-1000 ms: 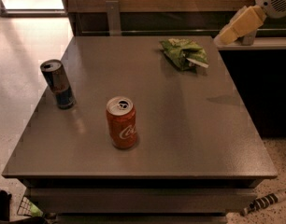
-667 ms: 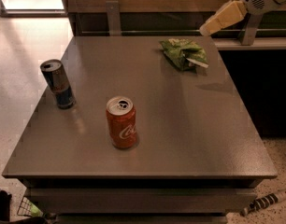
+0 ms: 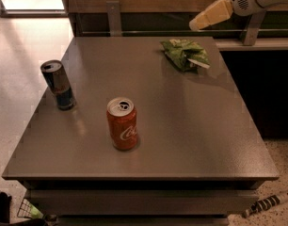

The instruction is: Pick green jalapeno chip bag

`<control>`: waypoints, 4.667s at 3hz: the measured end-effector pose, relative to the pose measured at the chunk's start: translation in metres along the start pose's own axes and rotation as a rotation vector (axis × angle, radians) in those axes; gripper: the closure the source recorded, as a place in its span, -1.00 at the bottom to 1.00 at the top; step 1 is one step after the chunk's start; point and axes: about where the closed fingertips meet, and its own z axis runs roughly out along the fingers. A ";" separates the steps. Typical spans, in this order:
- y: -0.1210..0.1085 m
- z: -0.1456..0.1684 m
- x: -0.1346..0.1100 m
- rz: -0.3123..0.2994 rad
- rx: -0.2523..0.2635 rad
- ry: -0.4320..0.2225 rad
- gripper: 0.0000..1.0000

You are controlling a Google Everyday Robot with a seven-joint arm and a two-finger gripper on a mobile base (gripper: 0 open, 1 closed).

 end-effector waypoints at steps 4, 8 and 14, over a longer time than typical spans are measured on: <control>0.036 0.118 0.075 0.192 -0.123 0.257 -1.00; 0.066 0.134 0.100 0.229 -0.183 0.340 0.30; 0.061 0.105 0.074 0.181 -0.168 0.361 1.00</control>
Offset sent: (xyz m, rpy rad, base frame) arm 0.0756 0.0390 -0.1251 0.0750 0.2869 -0.0424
